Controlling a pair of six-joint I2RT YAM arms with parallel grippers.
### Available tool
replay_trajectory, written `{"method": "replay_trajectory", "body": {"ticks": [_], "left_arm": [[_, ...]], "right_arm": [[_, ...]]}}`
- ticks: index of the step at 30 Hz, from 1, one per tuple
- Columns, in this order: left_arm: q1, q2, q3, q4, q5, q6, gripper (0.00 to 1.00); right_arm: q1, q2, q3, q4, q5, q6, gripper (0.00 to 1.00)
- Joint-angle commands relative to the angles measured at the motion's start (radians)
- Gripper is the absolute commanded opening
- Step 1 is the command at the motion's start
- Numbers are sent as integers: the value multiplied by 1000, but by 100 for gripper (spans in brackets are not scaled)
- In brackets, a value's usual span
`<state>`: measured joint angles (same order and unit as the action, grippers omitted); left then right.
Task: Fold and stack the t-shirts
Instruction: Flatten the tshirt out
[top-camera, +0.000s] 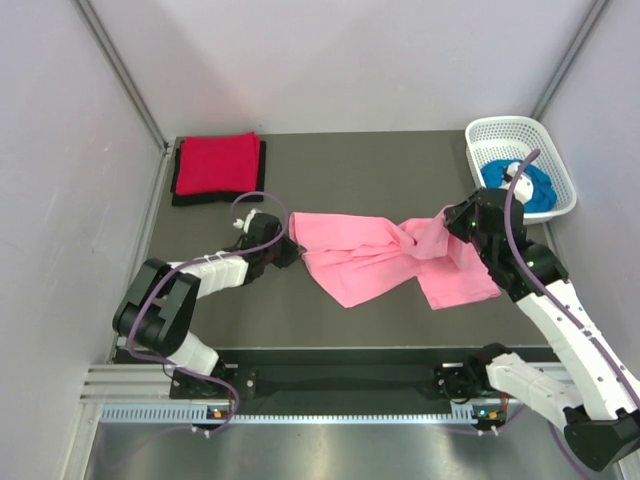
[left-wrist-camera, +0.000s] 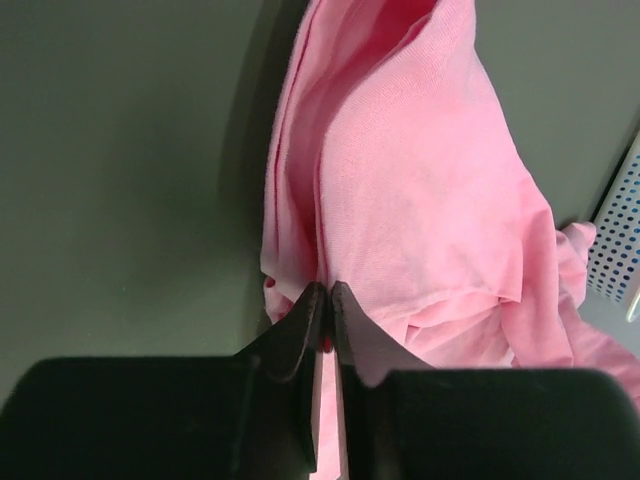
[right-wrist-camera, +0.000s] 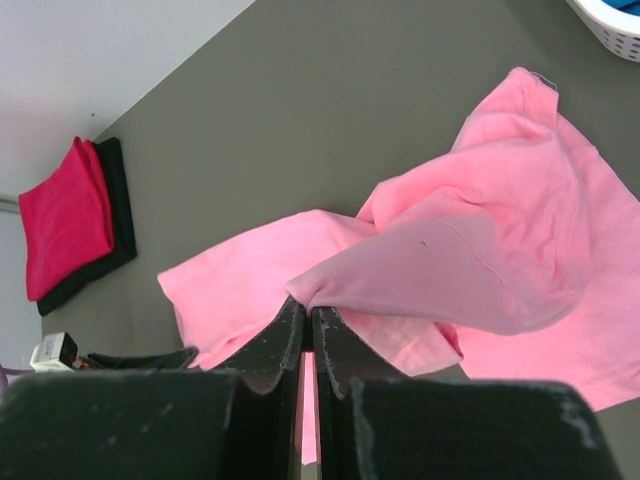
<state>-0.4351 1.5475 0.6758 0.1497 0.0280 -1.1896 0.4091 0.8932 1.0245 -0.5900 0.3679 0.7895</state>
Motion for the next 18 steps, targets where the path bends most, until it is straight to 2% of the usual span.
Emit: {"method": "replay_trajectory", "body": {"ticks": [1, 2, 3, 8, 9, 11, 13, 15, 18], "left_arm": [[-5, -29, 38, 33, -19, -7, 10], [-5, -32, 42, 25, -19, -5, 1], [-5, -36, 50, 19, -20, -5, 0], [-5, -70, 108, -58, -53, 48, 0], [-5, -70, 123, -102, -57, 57, 2], [-5, -67, 149, -121, -62, 71, 14], [-5, -69, 142, -113, -62, 68, 13], [-5, -70, 130, -96, -60, 61, 8], [-5, -63, 122, -85, -53, 53, 6]], "right_arm": [[-12, -2, 3, 44, -3, 2, 0], [-12, -2, 0, 45, -3, 2, 0], [-12, -2, 0, 44, -3, 2, 0], [-12, -7, -6, 33, -6, 4, 0], [-12, -10, -7, 35, -6, 5, 0], [-12, -13, -10, 35, -7, 11, 0], [-12, -13, -12, 33, -12, 16, 0], [-10, -11, -10, 35, -15, 17, 0], [-10, -8, -9, 33, -18, 17, 0]]}}
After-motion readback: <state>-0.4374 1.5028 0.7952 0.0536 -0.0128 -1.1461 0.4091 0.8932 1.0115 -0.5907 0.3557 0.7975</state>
